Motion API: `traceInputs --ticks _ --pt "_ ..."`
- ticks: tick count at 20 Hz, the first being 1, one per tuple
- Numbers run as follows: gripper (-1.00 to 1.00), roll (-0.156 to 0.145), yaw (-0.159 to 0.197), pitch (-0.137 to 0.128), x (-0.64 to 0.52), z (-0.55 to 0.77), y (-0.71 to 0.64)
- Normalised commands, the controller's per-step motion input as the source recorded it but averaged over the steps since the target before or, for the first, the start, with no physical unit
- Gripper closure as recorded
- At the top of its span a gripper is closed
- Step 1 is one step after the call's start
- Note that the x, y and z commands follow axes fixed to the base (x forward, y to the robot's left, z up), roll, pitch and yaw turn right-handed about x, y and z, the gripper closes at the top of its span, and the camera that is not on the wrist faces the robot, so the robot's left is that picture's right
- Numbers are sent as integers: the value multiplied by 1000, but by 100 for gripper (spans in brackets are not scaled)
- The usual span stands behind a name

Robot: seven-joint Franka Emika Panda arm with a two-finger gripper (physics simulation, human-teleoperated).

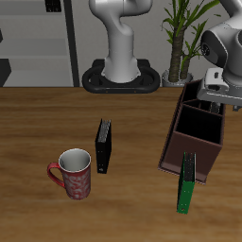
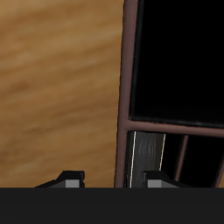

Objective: Place the yellow book into the left desk caddy's back compartment

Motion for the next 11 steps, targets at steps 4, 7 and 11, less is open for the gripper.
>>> traceInputs --ticks 4,7,11 --pt "-100 -7 -18 11 -28 57 -91" --pt "-100 0 6 3 -105 148 -185" --pt "-100 13 -1 -13 -162 263 -230"
